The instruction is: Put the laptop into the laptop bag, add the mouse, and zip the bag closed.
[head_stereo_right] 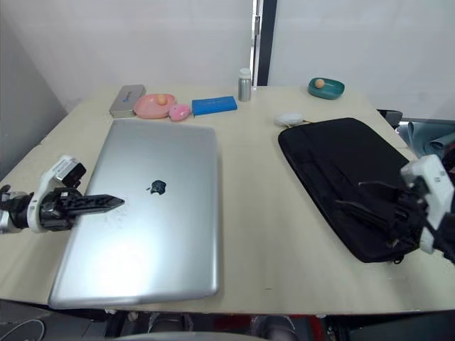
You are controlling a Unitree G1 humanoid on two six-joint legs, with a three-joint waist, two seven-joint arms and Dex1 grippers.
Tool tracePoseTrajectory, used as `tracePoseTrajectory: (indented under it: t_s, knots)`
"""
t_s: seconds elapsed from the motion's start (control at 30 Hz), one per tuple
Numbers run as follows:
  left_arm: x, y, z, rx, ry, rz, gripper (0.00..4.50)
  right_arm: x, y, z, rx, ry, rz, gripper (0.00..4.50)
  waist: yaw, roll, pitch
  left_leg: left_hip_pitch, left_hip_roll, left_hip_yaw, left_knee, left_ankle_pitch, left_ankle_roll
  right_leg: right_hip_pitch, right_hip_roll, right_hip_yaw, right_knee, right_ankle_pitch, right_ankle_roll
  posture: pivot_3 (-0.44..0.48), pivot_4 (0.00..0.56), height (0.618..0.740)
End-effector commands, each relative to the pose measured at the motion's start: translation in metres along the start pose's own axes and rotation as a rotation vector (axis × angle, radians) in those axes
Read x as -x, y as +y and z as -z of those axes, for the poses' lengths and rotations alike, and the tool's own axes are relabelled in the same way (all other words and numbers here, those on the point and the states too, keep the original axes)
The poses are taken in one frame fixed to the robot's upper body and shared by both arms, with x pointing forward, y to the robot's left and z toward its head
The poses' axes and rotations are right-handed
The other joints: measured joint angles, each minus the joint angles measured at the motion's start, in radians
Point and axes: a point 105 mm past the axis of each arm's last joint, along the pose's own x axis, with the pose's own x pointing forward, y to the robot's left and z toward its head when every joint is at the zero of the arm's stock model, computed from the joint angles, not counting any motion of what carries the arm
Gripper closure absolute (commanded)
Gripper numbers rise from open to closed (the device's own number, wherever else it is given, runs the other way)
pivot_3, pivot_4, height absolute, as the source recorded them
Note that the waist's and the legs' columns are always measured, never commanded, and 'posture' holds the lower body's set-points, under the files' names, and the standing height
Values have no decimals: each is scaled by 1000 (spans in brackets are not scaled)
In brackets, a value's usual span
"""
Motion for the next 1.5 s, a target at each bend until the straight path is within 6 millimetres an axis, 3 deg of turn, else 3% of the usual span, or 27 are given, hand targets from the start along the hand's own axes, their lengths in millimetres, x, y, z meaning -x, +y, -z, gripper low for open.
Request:
tracePoseTrajectory:
  t_s: [0.03, 0.17, 0.4, 0.7, 1.13, 1.5]
  knots:
    - [-8, -12, -3, -59, 10, 86, 4198, -22, -11, 0, 68, 30, 76, 27, -2, 0, 0, 0, 0, 0, 0, 0, -1, 0, 0, 0, 0, 0, 0, 0, 150, 740]
    - [-21, -9, -7, -65, 9, 116, 4198, -62, -21, 4, 44, 78, 150, 27, -3, 0, 0, 0, 0, 0, 1, 2, -2, -1, 0, 1, 3, 0, 1, 0, 150, 740]
    - [-41, -9, -6, -80, 19, 163, 4198, -99, -32, 10, 97, 126, 217, 27, 5, 0, 0, -2, -1, -1, 3, 6, 3, -1, 0, 0, 5, 1, 1, 0, 150, 740]
    - [-47, -12, -4, -98, 6, 189, 4198, -120, -40, 18, 165, 138, 223, 27, 1, 0, 0, -1, 0, -1, 5, 6, 3, -2, 0, 1, 8, 1, 1, 0, 150, 740]
    - [-48, -14, -7, -104, -7, 189, 4198, -128, -44, 24, 159, 133, 225, 27, 0, 0, 0, -1, 0, -1, 7, 6, 3, -2, 0, 1, 10, 1, 1, 0, 150, 740]
    - [-48, -18, -16, -123, -55, 193, 4198, -127, -51, 34, 156, 141, 237, 3537, 0, 0, 0, -1, 0, -1, 8, 6, 3, -1, 0, 1, 11, 1, 1, 0, 150, 740]
